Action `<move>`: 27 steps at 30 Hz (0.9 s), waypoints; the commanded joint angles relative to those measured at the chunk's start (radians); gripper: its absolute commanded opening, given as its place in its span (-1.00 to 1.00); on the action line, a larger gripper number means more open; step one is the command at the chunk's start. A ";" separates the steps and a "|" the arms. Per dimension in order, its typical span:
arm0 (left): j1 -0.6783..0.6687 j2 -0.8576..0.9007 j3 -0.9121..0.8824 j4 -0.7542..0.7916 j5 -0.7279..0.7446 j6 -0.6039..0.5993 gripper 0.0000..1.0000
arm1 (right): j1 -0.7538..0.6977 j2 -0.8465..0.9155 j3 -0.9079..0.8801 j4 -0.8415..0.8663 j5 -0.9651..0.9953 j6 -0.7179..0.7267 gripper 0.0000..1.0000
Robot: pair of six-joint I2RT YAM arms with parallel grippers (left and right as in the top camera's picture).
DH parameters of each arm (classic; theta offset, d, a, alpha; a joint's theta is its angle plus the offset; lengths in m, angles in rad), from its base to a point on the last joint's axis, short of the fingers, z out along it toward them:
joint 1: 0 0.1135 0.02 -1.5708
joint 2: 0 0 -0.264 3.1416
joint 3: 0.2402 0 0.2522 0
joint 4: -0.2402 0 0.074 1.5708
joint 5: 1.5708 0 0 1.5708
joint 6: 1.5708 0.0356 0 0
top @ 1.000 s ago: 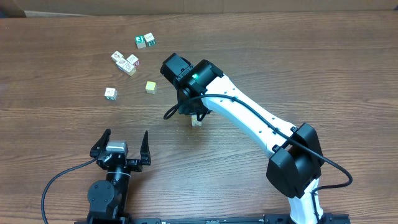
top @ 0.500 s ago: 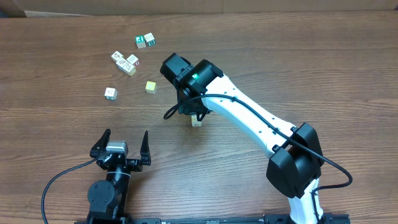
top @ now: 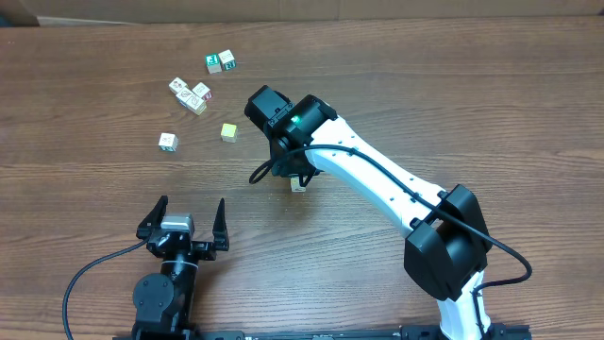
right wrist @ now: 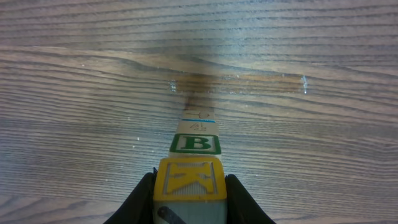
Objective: Form a tower
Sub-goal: 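Lower the K block onto the B block atop the stack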
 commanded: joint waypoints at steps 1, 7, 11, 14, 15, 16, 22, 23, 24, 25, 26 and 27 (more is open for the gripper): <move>0.007 -0.011 -0.003 0.002 0.011 0.016 0.99 | 0.006 0.003 -0.003 0.008 0.018 -0.003 -0.55; 0.007 -0.011 -0.004 0.002 0.012 0.016 0.99 | 0.005 0.003 -0.003 0.005 0.019 -0.003 -0.50; 0.007 -0.011 -0.003 0.002 0.012 0.016 0.99 | 0.003 0.003 -0.004 0.000 0.018 -0.003 -0.47; 0.007 -0.011 -0.003 0.002 0.012 0.016 1.00 | 0.003 0.003 -0.004 0.001 0.018 -0.003 -0.47; 0.007 -0.011 -0.003 0.002 0.012 0.016 1.00 | 0.003 0.003 -0.004 0.002 0.018 -0.003 -0.46; 0.007 -0.011 -0.003 0.002 0.012 0.016 0.99 | 0.003 0.003 -0.004 0.002 0.018 -0.003 -0.46; 0.007 -0.011 -0.003 0.002 0.011 0.016 0.99 | 0.003 0.003 -0.004 0.000 0.018 -0.003 -0.31; 0.007 -0.011 -0.003 0.002 0.012 0.016 0.99 | 0.003 0.003 -0.004 0.000 0.018 -0.003 -0.27; 0.007 -0.011 -0.003 0.002 0.011 0.016 0.99 | 0.003 0.003 -0.004 0.000 0.018 -0.003 -0.23; 0.007 -0.011 -0.003 0.002 0.012 0.016 0.99 | 0.003 0.003 -0.004 0.000 0.018 -0.003 -0.21; 0.007 -0.011 -0.003 0.002 0.012 0.016 0.99 | 0.003 0.003 -0.004 0.000 0.018 -0.003 -0.20; 0.007 -0.011 -0.003 0.002 0.012 0.016 0.99 | 0.003 0.003 -0.004 0.000 0.018 -0.003 -0.17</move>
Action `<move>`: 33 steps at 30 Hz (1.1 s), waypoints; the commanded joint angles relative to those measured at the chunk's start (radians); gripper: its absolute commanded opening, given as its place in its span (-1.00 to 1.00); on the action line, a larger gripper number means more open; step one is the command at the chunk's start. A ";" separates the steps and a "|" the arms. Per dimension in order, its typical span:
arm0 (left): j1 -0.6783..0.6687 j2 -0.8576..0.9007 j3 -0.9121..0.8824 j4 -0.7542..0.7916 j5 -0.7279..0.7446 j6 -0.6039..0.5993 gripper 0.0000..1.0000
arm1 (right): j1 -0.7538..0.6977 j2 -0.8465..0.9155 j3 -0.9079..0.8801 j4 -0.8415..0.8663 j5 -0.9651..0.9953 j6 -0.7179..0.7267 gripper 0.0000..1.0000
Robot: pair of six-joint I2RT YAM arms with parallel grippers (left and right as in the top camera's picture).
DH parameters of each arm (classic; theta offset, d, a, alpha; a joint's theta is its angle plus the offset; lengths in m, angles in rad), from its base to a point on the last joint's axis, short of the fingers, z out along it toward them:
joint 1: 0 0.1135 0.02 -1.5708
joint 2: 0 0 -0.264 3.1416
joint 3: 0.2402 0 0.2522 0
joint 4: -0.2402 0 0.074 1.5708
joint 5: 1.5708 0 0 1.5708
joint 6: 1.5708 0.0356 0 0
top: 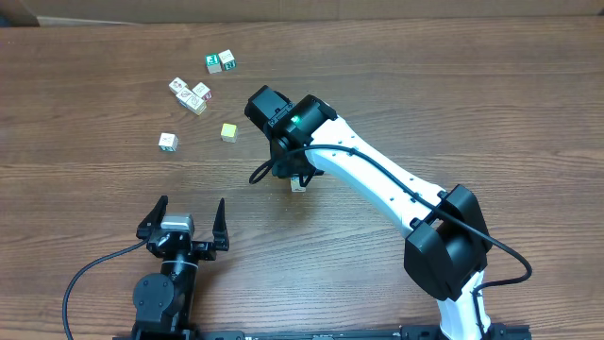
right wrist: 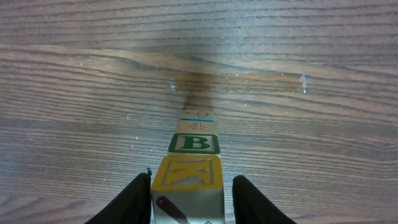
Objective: Form a tower
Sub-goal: 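Lower the K block onto the B block atop the stack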
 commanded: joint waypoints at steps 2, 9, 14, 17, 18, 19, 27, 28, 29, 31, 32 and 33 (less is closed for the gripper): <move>0.007 -0.011 -0.003 0.002 0.011 0.016 0.99 | 0.003 0.002 -0.004 0.003 0.018 -0.001 -0.06; 0.007 -0.011 -0.003 0.002 0.011 0.016 0.99 | 0.003 0.002 -0.004 -0.001 0.017 0.000 0.05; 0.007 -0.011 -0.003 0.002 0.011 0.016 0.99 | 0.003 0.002 -0.004 -0.015 0.010 0.004 -0.10; 0.007 -0.011 -0.003 0.002 0.011 0.016 0.99 | 0.003 0.002 -0.004 -0.016 -0.002 0.004 -0.13; 0.007 -0.011 -0.003 0.002 0.011 0.016 0.99 | 0.003 0.002 -0.004 -0.015 -0.002 0.004 -0.19; 0.007 -0.011 -0.003 0.002 0.011 0.016 0.99 | 0.003 0.002 -0.004 -0.014 -0.002 0.004 -0.24; 0.007 -0.011 -0.003 0.002 0.011 0.016 0.99 | 0.003 0.002 -0.004 -0.014 -0.002 0.005 -0.33; 0.007 -0.011 -0.003 0.002 0.011 0.016 0.99 | 0.003 0.002 -0.004 -0.015 -0.002 0.008 -0.33; 0.007 -0.011 -0.003 0.002 0.011 0.016 0.99 | 0.003 0.002 -0.004 -0.015 -0.002 0.008 -0.33; 0.007 -0.011 -0.003 0.002 0.011 0.016 0.99 | 0.003 0.002 -0.004 -0.014 -0.002 0.009 -0.33; 0.007 -0.011 -0.004 0.002 0.011 0.016 0.99 | 0.003 0.002 -0.004 -0.014 -0.002 0.014 -0.33; 0.007 -0.011 -0.004 0.002 0.011 0.016 0.99 | 0.003 0.002 -0.004 -0.014 -0.002 0.020 -0.33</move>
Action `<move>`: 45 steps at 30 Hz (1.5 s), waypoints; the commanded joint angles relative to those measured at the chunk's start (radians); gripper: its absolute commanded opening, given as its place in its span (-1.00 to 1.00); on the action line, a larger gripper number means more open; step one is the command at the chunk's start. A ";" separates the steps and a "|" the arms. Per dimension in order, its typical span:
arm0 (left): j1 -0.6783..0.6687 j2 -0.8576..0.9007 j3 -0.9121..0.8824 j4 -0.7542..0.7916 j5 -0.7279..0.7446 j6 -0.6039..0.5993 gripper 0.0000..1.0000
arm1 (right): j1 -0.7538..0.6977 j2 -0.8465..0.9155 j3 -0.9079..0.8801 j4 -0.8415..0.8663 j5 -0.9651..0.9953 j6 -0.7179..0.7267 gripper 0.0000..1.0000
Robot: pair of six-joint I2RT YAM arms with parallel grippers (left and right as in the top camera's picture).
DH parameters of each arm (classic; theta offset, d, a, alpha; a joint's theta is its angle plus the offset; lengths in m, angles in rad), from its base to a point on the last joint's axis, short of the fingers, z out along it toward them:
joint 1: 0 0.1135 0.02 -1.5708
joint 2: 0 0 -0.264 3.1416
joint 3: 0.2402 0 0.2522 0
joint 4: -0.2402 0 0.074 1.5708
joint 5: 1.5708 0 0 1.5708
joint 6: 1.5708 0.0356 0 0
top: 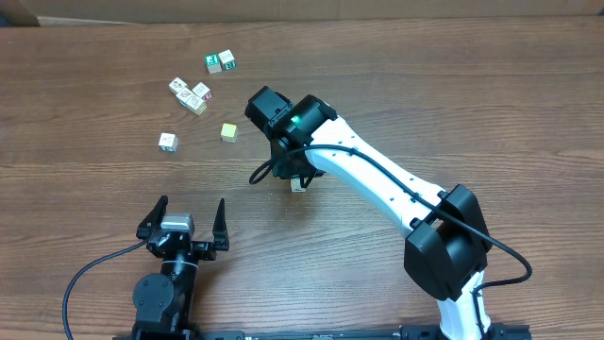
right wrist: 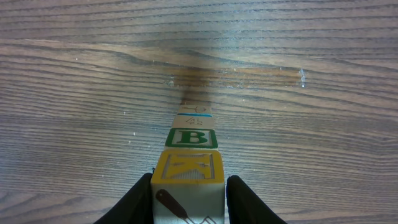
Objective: Form a tower
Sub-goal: 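Lower the K block onto the B block atop the stack, then open the right gripper and raise it off the stack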
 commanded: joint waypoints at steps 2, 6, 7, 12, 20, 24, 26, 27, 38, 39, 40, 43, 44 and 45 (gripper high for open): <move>0.007 -0.011 -0.003 0.002 0.012 0.016 0.99 | 0.003 0.002 -0.004 0.001 0.003 0.023 -0.33; 0.007 -0.011 -0.003 0.002 0.012 0.016 0.99 | 0.003 0.002 -0.004 0.002 0.003 0.023 -0.33; 0.007 -0.011 -0.004 0.002 0.012 0.016 0.99 | 0.003 0.002 -0.004 0.003 0.003 0.023 -0.34; 0.007 -0.011 -0.003 0.002 0.012 0.016 0.99 | 0.003 0.002 -0.004 0.007 0.003 0.023 -0.35; 0.007 -0.011 -0.003 0.002 0.011 0.016 0.99 | 0.003 0.002 -0.002 0.008 0.003 0.030 -0.35; 0.007 -0.011 -0.003 0.002 0.012 0.016 0.99 | 0.003 0.002 -0.002 0.011 0.003 0.030 -0.37; 0.007 -0.011 -0.003 0.002 0.012 0.016 0.99 | 0.003 0.002 -0.002 0.015 0.003 0.030 -0.40; 0.007 -0.011 -0.003 0.002 0.011 0.016 0.99 | 0.003 0.002 -0.002 0.015 0.003 0.032 -0.40; 0.007 -0.011 -0.003 0.002 0.012 0.016 0.99 | 0.003 0.002 -0.002 0.015 0.003 0.034 -0.17; 0.007 -0.011 -0.003 0.002 0.012 0.016 0.99 | 0.003 0.002 -0.002 0.015 0.003 0.034 -0.13; 0.007 -0.011 -0.003 0.002 0.012 0.016 0.99 | 0.003 0.002 -0.002 0.016 0.003 0.034 -0.11; 0.007 -0.011 -0.003 0.002 0.012 0.016 0.99 | 0.003 0.002 -0.002 0.020 0.003 0.034 0.13; 0.007 -0.011 -0.004 0.002 0.012 0.016 0.99 | 0.003 0.002 -0.002 0.023 0.003 0.034 0.22; 0.007 -0.011 -0.003 0.002 0.012 0.016 0.99 | 0.003 0.002 -0.002 0.027 0.003 0.034 0.25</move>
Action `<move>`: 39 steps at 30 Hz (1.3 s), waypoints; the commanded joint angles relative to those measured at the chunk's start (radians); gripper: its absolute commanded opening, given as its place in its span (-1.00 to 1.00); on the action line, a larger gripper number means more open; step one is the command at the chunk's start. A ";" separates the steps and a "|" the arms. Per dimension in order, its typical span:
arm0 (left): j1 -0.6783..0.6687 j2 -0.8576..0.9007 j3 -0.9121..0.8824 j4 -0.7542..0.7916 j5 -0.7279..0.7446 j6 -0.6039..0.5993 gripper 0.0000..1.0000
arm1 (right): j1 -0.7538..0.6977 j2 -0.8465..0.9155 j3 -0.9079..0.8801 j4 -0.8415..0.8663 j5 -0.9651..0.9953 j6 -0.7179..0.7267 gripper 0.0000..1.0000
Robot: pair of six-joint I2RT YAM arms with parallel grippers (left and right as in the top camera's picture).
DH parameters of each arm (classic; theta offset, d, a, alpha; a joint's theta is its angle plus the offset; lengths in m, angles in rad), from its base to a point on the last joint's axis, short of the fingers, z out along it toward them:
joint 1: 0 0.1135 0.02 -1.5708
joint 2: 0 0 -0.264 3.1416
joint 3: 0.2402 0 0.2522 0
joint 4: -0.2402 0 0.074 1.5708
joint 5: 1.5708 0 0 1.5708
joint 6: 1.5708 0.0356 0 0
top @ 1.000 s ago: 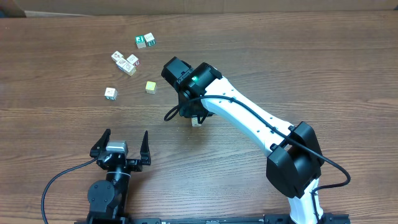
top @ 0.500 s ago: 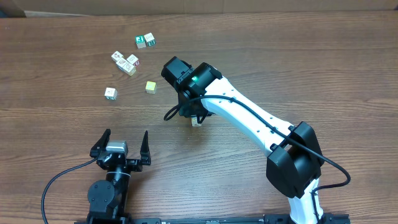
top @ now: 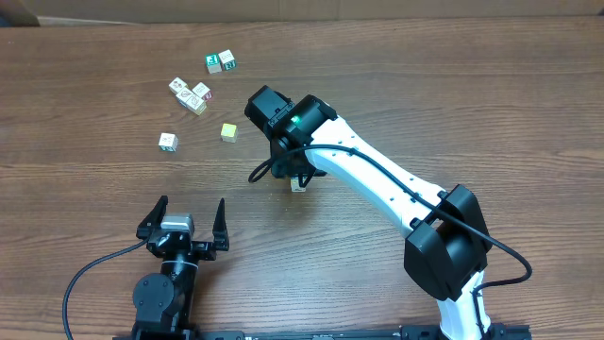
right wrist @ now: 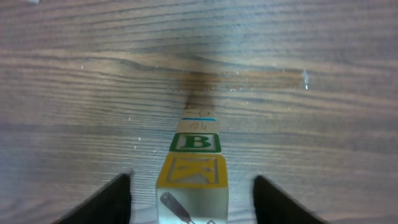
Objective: Form a tower
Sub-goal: 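Open the right gripper and raise it off the stack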
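In the right wrist view a tower of three blocks stands on the wood table: a yellow K block on top, a green B block under it, and a blue-lined block at the bottom. My right gripper is open, its fingers wide apart on either side of the yellow block and clear of it. From overhead the tower peeks out under the right arm. My left gripper rests open near the front edge.
Several loose blocks lie at the back left: a green pair, a red-and-white cluster, a small white one and a yellow-green one. The table is dark wood.
The right gripper's fingers, which stood close against the sides of the yellow K block, are now spread wide and clear of it. The tower stands as before. The left arm has not moved.
The right gripper first held the yellow K block tight on top of the B block. Then its fingers stood slightly apart from it, then close beside it again. Now they are wide open and the block rests on the tower.
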 commanded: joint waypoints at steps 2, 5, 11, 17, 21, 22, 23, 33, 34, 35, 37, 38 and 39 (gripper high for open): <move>0.007 -0.011 -0.003 0.003 0.012 0.016 0.99 | 0.000 0.002 -0.002 0.021 0.003 0.001 0.29; 0.007 -0.011 -0.003 0.003 0.012 0.016 0.99 | -0.020 0.002 -0.002 0.059 0.015 0.000 0.33; 0.007 -0.011 -0.003 0.003 0.011 0.016 0.99 | -0.103 0.002 -0.002 0.127 0.052 -0.004 0.51; 0.007 -0.011 -0.004 0.003 0.011 0.016 1.00 | -0.204 0.002 -0.002 0.123 0.059 -0.015 1.00; 0.007 -0.011 -0.003 0.003 0.012 0.016 0.99 | -0.259 0.002 -0.002 0.100 0.059 -0.014 1.00; 0.007 -0.011 -0.003 0.003 0.012 0.016 0.99 | -0.270 0.002 -0.002 0.101 0.057 -0.014 1.00; 0.007 -0.011 -0.003 0.003 0.012 0.016 0.99 | -0.280 0.002 -0.002 0.106 0.054 -0.014 1.00; 0.007 -0.011 -0.003 0.003 0.012 0.016 0.99 | -0.317 0.002 -0.002 0.137 0.055 -0.014 1.00; 0.007 -0.011 -0.003 0.003 0.012 0.016 0.99 | -0.317 0.002 -0.002 0.137 0.055 -0.014 1.00; 0.007 -0.011 -0.003 0.003 0.012 0.016 0.99 | -0.317 0.002 -0.002 0.137 0.055 -0.014 1.00; 0.007 -0.011 -0.003 0.003 0.012 0.016 0.99 | -0.317 0.002 -0.002 0.137 0.055 -0.014 1.00; 0.007 -0.011 -0.003 0.003 0.011 0.016 0.99 | -0.317 0.002 -0.002 0.137 0.055 -0.014 1.00; 0.007 -0.011 -0.003 0.003 0.012 0.016 0.99 | -0.317 0.002 -0.002 0.137 0.055 -0.014 1.00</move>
